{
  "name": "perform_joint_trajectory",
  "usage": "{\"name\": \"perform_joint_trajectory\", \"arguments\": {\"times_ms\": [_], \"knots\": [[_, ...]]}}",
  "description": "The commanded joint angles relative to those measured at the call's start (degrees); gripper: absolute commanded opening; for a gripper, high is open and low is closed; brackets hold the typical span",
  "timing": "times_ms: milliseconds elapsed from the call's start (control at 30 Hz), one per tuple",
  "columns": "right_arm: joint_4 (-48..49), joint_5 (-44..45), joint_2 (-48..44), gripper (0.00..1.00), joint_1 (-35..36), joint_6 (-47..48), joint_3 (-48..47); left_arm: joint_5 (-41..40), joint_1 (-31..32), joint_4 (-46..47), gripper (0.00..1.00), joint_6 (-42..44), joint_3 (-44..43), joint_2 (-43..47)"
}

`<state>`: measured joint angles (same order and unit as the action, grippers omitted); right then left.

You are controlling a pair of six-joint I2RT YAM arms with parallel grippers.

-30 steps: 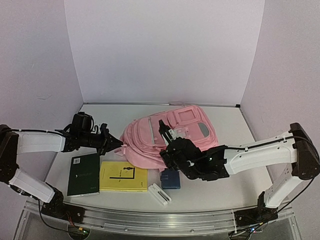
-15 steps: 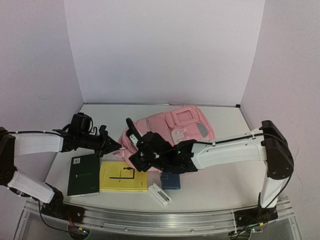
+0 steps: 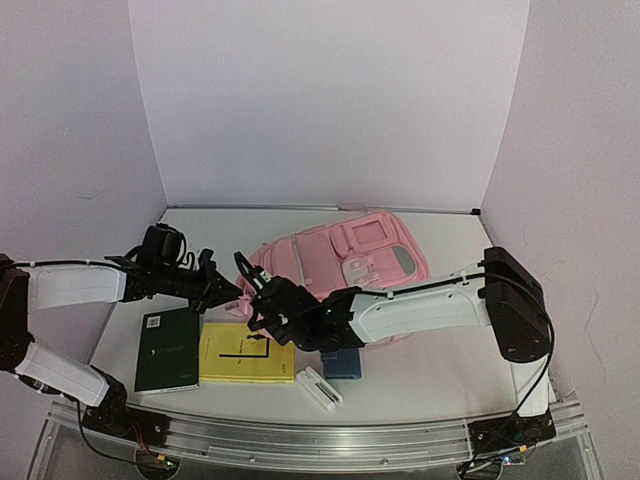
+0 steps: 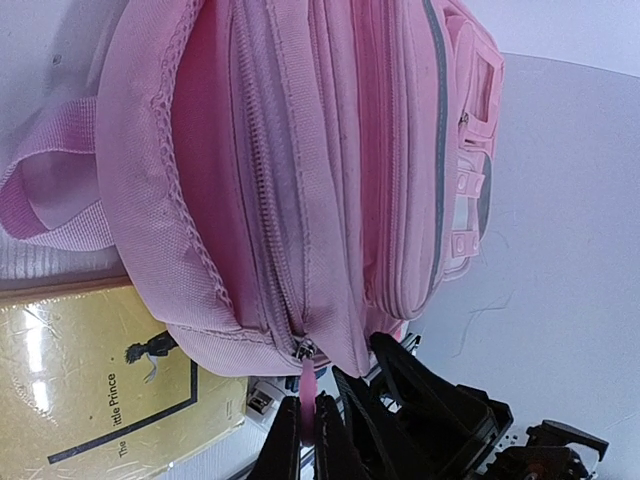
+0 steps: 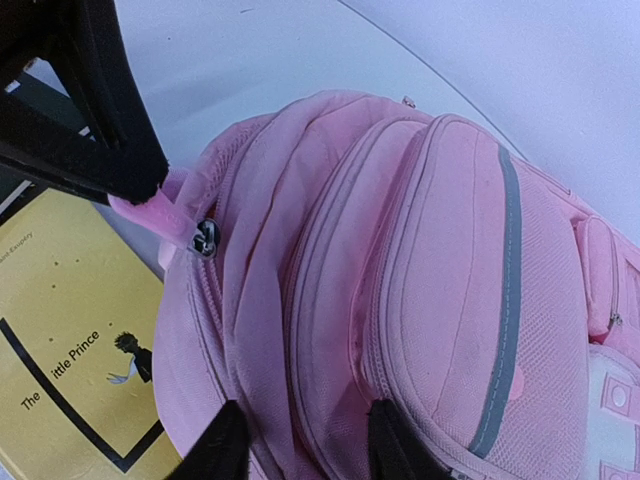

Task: Pack the student bag
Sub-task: Zip the student bag at the center of the board.

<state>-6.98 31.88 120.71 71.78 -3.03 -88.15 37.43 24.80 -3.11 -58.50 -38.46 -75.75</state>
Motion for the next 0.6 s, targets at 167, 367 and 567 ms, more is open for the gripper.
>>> {"name": "perform_joint_trajectory", "arguments": {"times_ms": [167,367,567], "knots": [[-0.23,5.91,-3.58,0.00,-0.09,-0.07,2.60,-3.70,-0.43,-4.05,0.00,3.74,-7.09,1.57],[-0.14,5.04,-12.37,0.00,-0.06,-1.44,10.98,-7.85,-2.93,-4.79,0.00,2.37,-7.49,1.31],[-0.73,3.76,-20.41,0.00,-0.05,-3.04,18.30,-8.24,-5.00,-0.79,0.00,0.42,-8.33,-1.85]]}}
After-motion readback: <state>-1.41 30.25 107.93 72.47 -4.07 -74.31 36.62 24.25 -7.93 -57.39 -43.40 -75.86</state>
